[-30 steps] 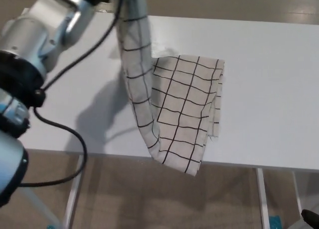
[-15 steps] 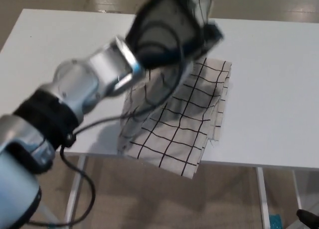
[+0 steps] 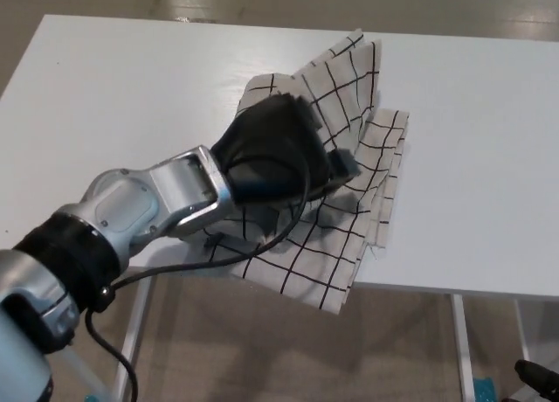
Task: Use the left hand to fold a white towel with checkered patterns in half.
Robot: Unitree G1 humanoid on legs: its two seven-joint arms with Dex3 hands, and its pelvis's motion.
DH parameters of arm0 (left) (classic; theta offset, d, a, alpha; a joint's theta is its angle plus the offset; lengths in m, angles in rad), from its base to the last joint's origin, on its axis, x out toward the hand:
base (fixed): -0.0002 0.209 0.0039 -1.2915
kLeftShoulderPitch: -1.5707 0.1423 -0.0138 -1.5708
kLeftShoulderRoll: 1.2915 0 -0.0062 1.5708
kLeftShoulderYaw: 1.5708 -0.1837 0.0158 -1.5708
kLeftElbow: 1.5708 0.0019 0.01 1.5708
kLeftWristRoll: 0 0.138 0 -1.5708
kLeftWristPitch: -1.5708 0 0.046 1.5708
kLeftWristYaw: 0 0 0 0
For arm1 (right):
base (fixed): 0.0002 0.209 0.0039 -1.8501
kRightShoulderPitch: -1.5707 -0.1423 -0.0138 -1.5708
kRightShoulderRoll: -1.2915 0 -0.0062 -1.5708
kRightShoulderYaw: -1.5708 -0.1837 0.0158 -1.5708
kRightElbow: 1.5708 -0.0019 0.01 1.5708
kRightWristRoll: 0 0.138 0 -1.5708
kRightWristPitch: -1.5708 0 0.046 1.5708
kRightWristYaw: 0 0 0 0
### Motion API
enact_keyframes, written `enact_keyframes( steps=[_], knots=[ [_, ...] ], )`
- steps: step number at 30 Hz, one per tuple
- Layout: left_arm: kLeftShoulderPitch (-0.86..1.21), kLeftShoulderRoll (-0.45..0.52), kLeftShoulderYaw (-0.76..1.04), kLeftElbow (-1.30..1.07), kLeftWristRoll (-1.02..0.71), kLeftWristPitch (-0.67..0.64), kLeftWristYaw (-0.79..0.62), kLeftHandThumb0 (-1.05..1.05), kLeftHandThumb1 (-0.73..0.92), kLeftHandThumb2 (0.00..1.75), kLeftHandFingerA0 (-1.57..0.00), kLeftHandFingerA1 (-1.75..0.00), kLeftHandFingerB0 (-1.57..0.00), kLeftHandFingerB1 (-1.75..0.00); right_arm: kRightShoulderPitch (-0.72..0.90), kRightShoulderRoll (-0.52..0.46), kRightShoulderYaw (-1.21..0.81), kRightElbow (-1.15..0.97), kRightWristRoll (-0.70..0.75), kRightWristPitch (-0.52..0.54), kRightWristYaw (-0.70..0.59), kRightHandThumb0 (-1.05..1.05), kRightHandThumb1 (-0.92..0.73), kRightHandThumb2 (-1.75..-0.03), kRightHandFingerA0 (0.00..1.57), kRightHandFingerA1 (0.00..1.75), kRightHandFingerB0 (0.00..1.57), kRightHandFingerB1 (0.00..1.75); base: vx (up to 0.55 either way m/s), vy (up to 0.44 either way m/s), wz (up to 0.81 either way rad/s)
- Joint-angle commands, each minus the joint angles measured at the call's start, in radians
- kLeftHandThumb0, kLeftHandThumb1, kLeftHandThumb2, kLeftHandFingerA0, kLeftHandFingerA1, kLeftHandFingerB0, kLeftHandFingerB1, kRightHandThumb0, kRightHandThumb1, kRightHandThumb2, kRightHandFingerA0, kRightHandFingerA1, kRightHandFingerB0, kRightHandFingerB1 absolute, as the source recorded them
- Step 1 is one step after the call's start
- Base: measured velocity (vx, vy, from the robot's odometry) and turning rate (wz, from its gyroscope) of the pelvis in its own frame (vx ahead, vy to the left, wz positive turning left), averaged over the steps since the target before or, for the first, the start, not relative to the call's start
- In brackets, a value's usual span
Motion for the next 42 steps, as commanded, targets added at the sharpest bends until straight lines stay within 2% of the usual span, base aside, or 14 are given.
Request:
enact_keyframes(
  steps=[1,2,3,4,5,6,8,28,35,38,39,40,41,42],
  knots=[
    [0.054,0.009,0.036,-0.031,-0.08,-0.012,-0.281,-0.52,0.53,0.57,-0.66,-1.06,-0.74,-0.49,0.009,-0.013,0.0,0.009,-0.001,-0.007,0.007,-0.5,-0.57,-0.58,0.56,0.67,0.64,0.55,0.0,0.0,0.0],
    [0.059,0.009,0.045,-0.056,-0.106,0.012,-0.388,-0.64,0.54,0.57,-0.47,-0.49,-0.45,-0.34,0.009,-0.015,0.002,0.012,-0.008,-0.009,0.003,-0.5,-0.57,-0.58,0.56,0.68,0.64,0.55,0.0,0.0,0.0],
    [0.061,0.009,0.048,-0.063,-0.112,0.018,-0.413,-0.64,0.54,0.57,-0.47,-0.49,-0.45,-0.34,0.009,-0.015,0.003,0.012,-0.01,-0.009,0.002,-0.5,-0.57,-0.58,0.56,0.68,0.64,0.55,0.0,0.0,0.0],
    [0.081,0.001,0.077,-0.108,-0.198,0.081,-0.59,-0.85,0.5,0.88,0.0,0.0,-0.03,-0.09,0.012,-0.016,0.006,0.008,-0.016,-0.007,-0.001,-0.52,-0.57,-0.58,0.56,0.67,0.63,0.54,0.0,0.0,0.0],
    [0.091,-0.003,0.091,-0.128,-0.233,0.107,-0.664,-0.85,0.5,0.88,0.0,0.0,-0.03,-0.09,0.013,-0.016,0.007,0.006,-0.018,-0.006,-0.002,-0.52,-0.57,-0.58,0.56,0.67,0.63,0.54,0.0,0.0,0.0],
    [0.102,-0.009,0.105,-0.148,-0.271,0.137,-0.718,-0.91,0.58,0.59,0.0,0.0,0.0,-0.09,0.016,-0.018,0.009,0.001,-0.022,-0.008,-0.004,-0.51,-0.57,-0.57,0.56,0.67,0.64,0.54,0.0,0.0,0.0],
    [0.126,-0.025,0.132,-0.179,-0.342,0.174,-0.783,-0.99,0.57,0.68,0.0,0.0,0.0,-0.02,0.017,-0.023,0.014,0.002,-0.034,-0.014,-0.009,-0.5,-0.59,-0.57,0.56,0.66,0.65,0.54,0.0,0.0,0.0],
    [0.13,-0.09,0.186,-0.303,-0.377,0.19,-0.882,-0.99,0.63,0.62,0.0,0.0,0.0,-0.09,-0.013,-0.022,0.022,0.038,-0.031,-0.041,-0.011,-0.51,-0.57,-0.57,0.63,0.65,0.66,0.54,0.0,0.0,0.0],
    [0.133,-0.08,0.203,-0.374,-0.404,0.183,-0.919,-0.98,0.62,0.61,0.0,0.0,0.0,-0.12,-0.003,-0.018,0.02,0.041,-0.018,-0.033,0.003,-0.51,-0.56,-0.57,0.58,0.62,0.67,0.55,0.0,0.0,0.0],
    [0.101,-0.084,0.238,-0.431,-0.477,0.17,-0.958,-0.98,0.59,0.65,0.0,-0.01,0.0,-0.19,-0.008,-0.02,0.03,0.051,-0.039,-0.039,-0.01,-0.51,-0.55,-0.57,0.55,0.63,0.66,0.54,0.0,0.0,0.0],
    [0.099,-0.095,0.259,-0.474,-0.526,0.187,-0.987,-0.86,0.47,0.91,0.0,0.0,0.0,-0.14,-0.005,-0.016,0.032,0.061,-0.045,-0.05,-0.017,-0.52,-0.55,-0.57,0.56,0.65,0.66,0.54,0.0,0.0,0.0],
    [0.095,-0.103,0.273,-0.506,-0.563,0.209,-1.016,-0.85,0.46,0.91,0.0,-0.01,0.0,-0.14,-0.001,-0.013,0.032,0.062,-0.042,-0.049,-0.015,-0.52,-0.55,-0.57,0.56,0.66,0.66,0.54,0.0,0.0,0.0],
    [0.091,-0.109,0.285,-0.532,-0.586,0.229,-1.036,-0.96,0.58,0.61,0.0,-0.06,0.0,-0.23,-0.002,-0.012,0.031,0.064,-0.04,-0.047,-0.016,-0.52,-0.55,-0.57,0.57,0.66,0.66,0.54,0.0,0.0,0.0],
    [0.089,-0.114,0.294,-0.55,-0.602,0.243,-1.05,-0.96,0.58,0.61,0.0,-0.06,0.0,-0.23,-0.003,-0.011,0.031,0.065,-0.039,-0.045,-0.017,-0.52,-0.55,-0.57,0.57,0.66,0.66,0.54,0.0,0.0,0.0]
  ],
)
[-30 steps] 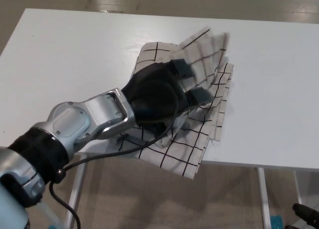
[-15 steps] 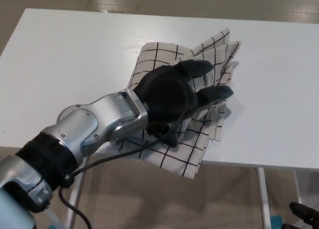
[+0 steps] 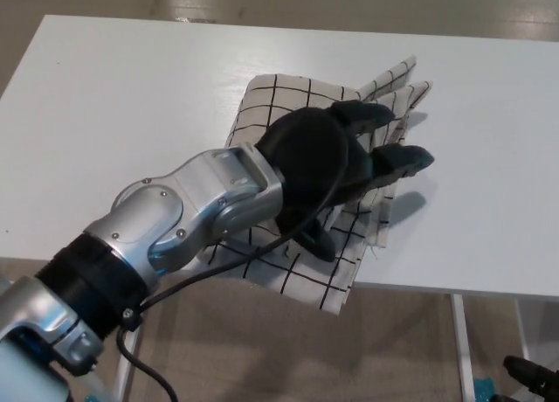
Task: Use the left hand to fold a white towel with checkered patterns in half.
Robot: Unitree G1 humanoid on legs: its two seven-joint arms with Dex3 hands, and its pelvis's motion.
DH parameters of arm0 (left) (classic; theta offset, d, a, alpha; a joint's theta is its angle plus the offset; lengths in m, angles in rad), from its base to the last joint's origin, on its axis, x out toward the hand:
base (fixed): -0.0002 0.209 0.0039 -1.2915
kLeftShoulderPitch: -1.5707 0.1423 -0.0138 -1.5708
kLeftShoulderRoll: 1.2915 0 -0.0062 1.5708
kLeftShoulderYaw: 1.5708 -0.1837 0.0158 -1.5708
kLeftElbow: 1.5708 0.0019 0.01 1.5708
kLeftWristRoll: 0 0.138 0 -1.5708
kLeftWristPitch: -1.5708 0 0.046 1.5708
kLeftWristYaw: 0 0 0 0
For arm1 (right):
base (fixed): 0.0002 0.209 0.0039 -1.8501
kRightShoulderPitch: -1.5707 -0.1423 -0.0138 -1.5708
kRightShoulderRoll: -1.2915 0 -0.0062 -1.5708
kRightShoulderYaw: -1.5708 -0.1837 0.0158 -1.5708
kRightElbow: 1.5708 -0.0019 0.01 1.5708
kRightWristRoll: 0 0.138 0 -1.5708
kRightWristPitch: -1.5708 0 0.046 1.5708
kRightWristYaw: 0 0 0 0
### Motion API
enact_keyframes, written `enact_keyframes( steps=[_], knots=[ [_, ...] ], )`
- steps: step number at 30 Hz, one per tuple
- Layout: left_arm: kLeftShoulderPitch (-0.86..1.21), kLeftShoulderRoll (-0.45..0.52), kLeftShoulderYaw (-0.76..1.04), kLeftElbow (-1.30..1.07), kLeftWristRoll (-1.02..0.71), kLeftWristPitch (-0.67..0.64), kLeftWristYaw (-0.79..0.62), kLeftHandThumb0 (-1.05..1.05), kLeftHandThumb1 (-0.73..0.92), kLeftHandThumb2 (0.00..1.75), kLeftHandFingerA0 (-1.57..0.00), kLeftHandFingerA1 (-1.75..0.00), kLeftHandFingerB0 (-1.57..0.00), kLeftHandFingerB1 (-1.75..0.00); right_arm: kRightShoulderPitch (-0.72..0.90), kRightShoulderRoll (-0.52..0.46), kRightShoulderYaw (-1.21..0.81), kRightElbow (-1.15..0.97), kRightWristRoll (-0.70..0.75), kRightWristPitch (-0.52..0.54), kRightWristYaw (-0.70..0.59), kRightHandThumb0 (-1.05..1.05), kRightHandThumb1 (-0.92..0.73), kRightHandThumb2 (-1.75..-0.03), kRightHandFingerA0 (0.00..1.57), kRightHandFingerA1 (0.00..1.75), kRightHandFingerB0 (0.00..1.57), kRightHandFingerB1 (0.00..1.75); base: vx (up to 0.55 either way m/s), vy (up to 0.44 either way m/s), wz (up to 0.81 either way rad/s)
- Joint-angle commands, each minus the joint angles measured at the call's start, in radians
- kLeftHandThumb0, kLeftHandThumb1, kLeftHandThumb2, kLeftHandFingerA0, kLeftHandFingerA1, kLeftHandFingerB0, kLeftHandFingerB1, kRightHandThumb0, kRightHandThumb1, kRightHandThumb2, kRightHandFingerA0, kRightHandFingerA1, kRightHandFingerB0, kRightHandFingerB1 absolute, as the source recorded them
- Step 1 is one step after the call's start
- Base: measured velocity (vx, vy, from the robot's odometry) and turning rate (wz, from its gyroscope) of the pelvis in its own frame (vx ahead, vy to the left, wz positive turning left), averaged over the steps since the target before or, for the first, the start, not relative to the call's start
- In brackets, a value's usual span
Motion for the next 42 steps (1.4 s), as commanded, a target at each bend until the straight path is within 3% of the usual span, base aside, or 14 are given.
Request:
enact_keyframes(
  steps=[1,12,13,15,16,21,25,30,31,37,42],
  knots=[
    [0.003,-0.042,0.132,-0.258,-0.367,0.166,-0.396,-0.83,0.45,0.9,0.0,-0.02,-0.01,-0.16,0.02,-0.011,0.009,0.043,-0.03,-0.043,-0.01,-0.52,-0.55,-0.57,0.56,0.66,0.66,0.55,0.0,0.0,0.0],
    [-0.081,-0.059,0.373,-0.513,-0.728,0.366,-0.5,-0.83,0.46,0.89,0.0,-0.01,0.0,-0.17,0.029,-0.011,0.004,0.072,-0.018,-0.048,0.004,-0.51,-0.55,-0.56,0.53,0.62,0.68,0.55,0.0,0.0,0.0],
    [-0.104,-0.056,0.433,-0.529,-0.803,0.408,-0.508,-0.89,0.58,0.6,0.0,-0.01,0.0,-0.26,0.033,-0.007,0.001,0.07,-0.008,-0.038,0.009,-0.51,-0.55,-0.56,0.53,0.61,0.68,0.55,0.0,0.0,0.0],
    [-0.119,-0.047,0.493,-0.52,-0.865,0.424,-0.512,-0.88,0.6,0.59,0.0,-0.04,0.0,-0.25,0.038,-0.004,-0.001,0.069,0.0,-0.037,0.017,-0.51,-0.56,-0.56,0.52,0.6,0.67,0.55,0.0,0.0,0.0],
    [-0.12,-0.038,0.535,-0.505,-0.906,0.42,-0.506,-0.81,0.47,0.91,0.0,-0.06,0.0,-0.18,0.045,-0.006,0.0,0.069,-0.001,-0.042,0.021,-0.52,-0.56,-0.57,0.52,0.6,0.67,0.54,0.0,0.0,0.0],
    [-0.051,0.001,0.613,-0.512,-0.943,0.404,-0.492,-0.81,0.48,0.91,0.0,-0.07,0.0,-0.19,0.059,-0.013,0.005,0.075,-0.013,-0.056,0.021,-0.5,-0.56,-0.56,0.52,0.59,0.68,0.54,0.0,0.0,0.0],
    [0.138,0.121,0.699,-0.588,-0.942,0.352,-0.522,-0.85,0.53,0.96,0.0,-0.09,0.0,-0.19,0.109,-0.012,0.002,0.05,-0.004,-0.05,0.034,-0.49,-0.55,-0.57,0.5,0.58,0.68,0.55,0.0,0.0,0.0],
    [0.301,0.174,0.788,-0.635,-1.003,0.337,-0.557,-0.84,0.53,0.96,0.0,-0.09,0.0,-0.21,0.128,-0.014,-0.002,0.013,0.005,-0.006,0.031,-0.49,-0.55,-0.56,0.51,0.58,0.66,0.53,0.0,0.0,0.0],
    [0.444,0.2,0.864,-0.674,-1.054,0.309,-0.584,-0.83,0.53,0.95,0.0,-0.1,-0.01,-0.23,0.138,-0.01,-0.012,-0.031,0.031,0.032,0.039,-0.49,-0.55,-0.56,0.52,0.6,0.65,0.53,0.0,0.0,0.0],
    [0.727,0.207,1.002,-0.745,-1.147,0.212,-0.622,-0.84,0.54,0.96,-0.02,-0.11,-0.03,-0.26,0.129,-0.029,-0.028,-0.105,0.039,0.111,0.016,-0.49,-0.57,-0.56,0.51,0.56,0.64,0.52,0.0,0.0,0.0],
    [0.977,0.174,1.124,-0.799,-1.237,0.178,-0.668,-0.83,0.53,0.94,-0.04,-0.2,-0.04,-0.33,0.104,-0.051,-0.048,-0.11,0.05,0.076,0.029,-0.48,-0.58,-0.57,0.46,0.52,0.63,0.53,0.0,0.0,0.0]
  ],
)
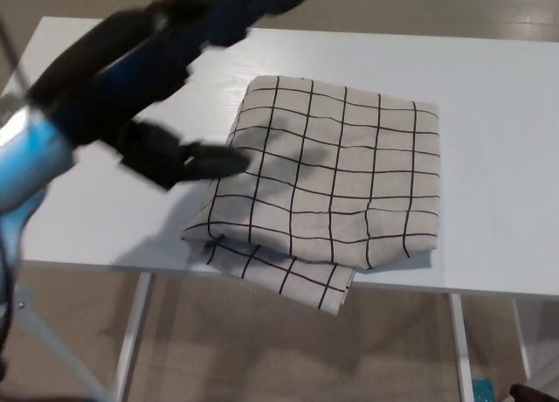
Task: Use the left hand to fold a white towel with checkered patterns in half.
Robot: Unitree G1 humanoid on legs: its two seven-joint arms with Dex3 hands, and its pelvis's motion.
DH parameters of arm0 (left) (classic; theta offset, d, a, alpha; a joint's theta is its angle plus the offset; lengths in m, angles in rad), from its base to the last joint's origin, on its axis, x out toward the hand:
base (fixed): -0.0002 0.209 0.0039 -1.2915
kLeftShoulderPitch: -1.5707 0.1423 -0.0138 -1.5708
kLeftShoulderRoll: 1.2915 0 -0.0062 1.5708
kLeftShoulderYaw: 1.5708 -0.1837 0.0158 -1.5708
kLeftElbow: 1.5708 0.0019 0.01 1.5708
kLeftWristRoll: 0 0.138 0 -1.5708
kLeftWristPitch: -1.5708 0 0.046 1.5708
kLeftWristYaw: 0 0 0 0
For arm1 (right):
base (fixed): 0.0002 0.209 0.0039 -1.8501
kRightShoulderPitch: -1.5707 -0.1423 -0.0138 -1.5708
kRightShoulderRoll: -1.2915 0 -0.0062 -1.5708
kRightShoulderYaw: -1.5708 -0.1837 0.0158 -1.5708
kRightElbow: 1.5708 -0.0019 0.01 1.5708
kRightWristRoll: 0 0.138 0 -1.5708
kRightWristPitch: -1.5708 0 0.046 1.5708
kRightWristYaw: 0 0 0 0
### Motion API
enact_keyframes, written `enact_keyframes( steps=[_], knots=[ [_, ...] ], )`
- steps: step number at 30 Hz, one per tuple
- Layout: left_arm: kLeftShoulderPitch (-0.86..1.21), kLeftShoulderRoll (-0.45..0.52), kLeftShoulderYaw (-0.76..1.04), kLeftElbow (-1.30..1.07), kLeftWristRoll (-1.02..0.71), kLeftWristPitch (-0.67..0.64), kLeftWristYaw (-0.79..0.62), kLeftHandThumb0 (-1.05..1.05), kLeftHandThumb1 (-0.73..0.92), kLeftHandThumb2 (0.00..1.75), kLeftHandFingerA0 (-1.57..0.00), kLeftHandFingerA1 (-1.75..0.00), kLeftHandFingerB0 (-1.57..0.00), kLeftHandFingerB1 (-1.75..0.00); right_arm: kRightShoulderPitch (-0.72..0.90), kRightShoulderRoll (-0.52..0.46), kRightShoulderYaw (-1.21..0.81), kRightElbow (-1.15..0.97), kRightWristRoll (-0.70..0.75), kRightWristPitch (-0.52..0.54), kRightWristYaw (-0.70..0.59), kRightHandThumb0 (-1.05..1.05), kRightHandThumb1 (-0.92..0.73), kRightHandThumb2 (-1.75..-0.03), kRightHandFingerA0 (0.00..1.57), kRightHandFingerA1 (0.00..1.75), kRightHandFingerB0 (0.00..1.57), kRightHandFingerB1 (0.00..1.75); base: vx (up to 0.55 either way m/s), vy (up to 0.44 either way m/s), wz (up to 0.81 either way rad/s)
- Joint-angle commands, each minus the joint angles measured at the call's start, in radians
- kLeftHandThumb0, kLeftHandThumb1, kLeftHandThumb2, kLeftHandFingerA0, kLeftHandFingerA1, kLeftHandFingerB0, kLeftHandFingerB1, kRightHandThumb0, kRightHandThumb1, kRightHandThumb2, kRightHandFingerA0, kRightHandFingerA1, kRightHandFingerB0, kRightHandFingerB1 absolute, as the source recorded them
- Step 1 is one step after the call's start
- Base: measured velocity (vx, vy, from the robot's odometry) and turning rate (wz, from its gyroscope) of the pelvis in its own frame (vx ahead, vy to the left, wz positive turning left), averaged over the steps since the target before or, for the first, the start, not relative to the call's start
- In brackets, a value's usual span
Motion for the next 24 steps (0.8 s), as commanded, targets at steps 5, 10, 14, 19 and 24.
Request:
enact_keyframes(
  steps=[5,10,14,19,24],
  knots=[
    [0.689,0.022,0.43,-0.222,-0.648,-0.047,-0.342,-0.86,0.56,0.94,0.0,-0.27,-0.09,-0.38,0.044,-0.059,-0.049,-0.118,0.047,0.092,0.017,-0.48,-0.58,-0.57,0.44,0.49,0.63,0.53,0.0,0.0,0.0],
    [0.913,-0.024,0.513,-0.182,-0.75,0.01,-0.442,-0.86,0.63,0.6,-0.23,-0.3,-0.26,-0.29,0.043,-0.077,-0.066,-0.14,0.049,0.134,0.0,-0.48,-0.59,-0.57,0.48,0.52,0.6,0.51,0.0,0.0,-0.01],
    [0.99,-0.033,0.527,-0.153,-0.768,0.022,-0.466,-0.85,0.62,0.6,-0.26,-0.31,-0.3,-0.3,0.038,-0.086,-0.076,-0.123,0.058,0.129,0.008,-0.48,-0.6,-0.57,0.47,0.52,0.59,0.51,0.0,0.0,0.0],
    [1.027,-0.058,0.486,-0.008,-0.713,-0.042,-0.488,-0.85,0.51,0.89,-0.35,-0.44,-0.39,-0.44,0.038,-0.074,-0.085,-0.13,0.071,0.151,0.006,-0.48,-0.59,-0.57,0.48,0.53,0.6,0.51,0.0,0.0,0.0],
    [0.965,-0.075,0.404,0.266,-0.546,-0.081,-0.422,-0.81,0.57,0.59,-0.53,-0.39,-0.5,-0.36,0.047,-0.059,-0.089,-0.128,0.08,0.142,0.018,-0.47,-0.58,-0.58,0.52,0.6,0.61,0.53,0.0,0.0,0.0]
  ],
)
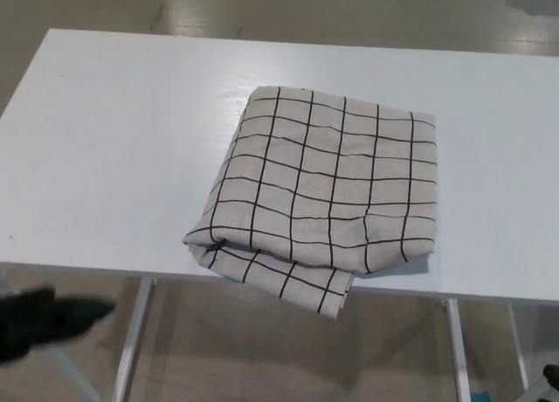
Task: Use the left hand to fold a white towel with checkered patterns in half.
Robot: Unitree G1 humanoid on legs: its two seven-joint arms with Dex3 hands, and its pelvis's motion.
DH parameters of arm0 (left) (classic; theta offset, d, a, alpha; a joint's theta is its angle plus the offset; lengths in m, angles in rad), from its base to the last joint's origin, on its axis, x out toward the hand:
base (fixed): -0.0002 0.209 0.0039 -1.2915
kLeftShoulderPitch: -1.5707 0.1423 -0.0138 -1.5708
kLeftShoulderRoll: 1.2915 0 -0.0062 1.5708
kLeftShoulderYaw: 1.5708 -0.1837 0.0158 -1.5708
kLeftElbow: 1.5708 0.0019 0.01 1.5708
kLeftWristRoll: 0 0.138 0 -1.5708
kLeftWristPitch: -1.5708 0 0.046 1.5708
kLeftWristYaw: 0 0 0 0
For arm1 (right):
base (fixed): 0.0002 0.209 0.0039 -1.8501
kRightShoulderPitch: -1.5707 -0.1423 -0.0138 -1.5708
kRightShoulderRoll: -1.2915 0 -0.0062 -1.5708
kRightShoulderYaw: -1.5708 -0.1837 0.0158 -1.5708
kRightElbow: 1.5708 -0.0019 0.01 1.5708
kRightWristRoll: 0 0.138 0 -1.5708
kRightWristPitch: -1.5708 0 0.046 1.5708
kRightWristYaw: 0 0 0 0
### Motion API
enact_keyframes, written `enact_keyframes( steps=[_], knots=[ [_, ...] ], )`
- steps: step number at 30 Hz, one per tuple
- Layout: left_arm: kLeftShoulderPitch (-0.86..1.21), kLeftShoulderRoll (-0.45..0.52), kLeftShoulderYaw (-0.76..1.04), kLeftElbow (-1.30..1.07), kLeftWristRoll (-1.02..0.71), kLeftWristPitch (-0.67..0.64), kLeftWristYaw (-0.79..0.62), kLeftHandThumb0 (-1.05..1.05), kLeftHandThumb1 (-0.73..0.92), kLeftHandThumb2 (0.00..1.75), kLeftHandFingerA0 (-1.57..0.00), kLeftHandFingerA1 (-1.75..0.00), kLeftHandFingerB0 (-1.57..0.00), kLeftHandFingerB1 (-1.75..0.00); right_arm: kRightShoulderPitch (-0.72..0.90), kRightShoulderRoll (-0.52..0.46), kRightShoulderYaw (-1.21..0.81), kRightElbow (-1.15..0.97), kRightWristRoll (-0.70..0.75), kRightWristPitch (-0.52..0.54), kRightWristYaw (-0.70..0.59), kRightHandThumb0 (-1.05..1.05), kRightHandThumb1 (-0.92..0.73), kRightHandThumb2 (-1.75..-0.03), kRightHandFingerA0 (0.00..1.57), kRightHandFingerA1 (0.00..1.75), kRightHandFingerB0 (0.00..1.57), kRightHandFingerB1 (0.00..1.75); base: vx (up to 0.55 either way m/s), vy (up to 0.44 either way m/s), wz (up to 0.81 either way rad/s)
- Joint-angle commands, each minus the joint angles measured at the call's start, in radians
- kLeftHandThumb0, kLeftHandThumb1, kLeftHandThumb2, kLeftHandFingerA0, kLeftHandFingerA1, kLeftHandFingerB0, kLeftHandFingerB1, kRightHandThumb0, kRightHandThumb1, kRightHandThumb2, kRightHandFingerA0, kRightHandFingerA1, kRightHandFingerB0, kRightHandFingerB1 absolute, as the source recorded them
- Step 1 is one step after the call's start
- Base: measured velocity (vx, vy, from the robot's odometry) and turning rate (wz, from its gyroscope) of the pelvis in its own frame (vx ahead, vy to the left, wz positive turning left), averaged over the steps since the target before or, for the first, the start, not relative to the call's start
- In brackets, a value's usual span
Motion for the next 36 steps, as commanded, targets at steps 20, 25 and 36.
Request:
enact_keyframes(
  steps=[20,25,36],
  knots=[
    [-0.307,-0.143,-0.136,1.206,0.158,-0.145,0.391,-0.61,0.4,0.54,-0.42,-0.35,-0.4,-0.33,0.067,0.034,0.012,0.069,-0.014,0.014,0.015,-0.45,-0.6,-0.57,0.42,0.57,0.55,0.49,0.0,0.0,0.0],
    [-0.333,-0.158,-0.144,1.277,0.154,-0.165,0.445,-0.65,0.35,0.69,-0.38,-0.42,-0.37,-0.4,0.07,0.012,0.03,0.09,-0.05,-0.008,0.0,-0.45,-0.6,-0.57,0.43,0.58,0.53,0.48,0.0,0.0,0.0],
    [-0.379,-0.151,-0.152,1.385,0.128,-0.222,0.452,-0.61,0.4,0.54,-0.44,-0.36,-0.41,-0.34,0.049,0.007,0.038,0.116,-0.04,-0.006,-0.01,-0.44,-0.61,-0.57,0.45,0.58,0.53,0.48,0.0,0.0,0.0]
  ],
)
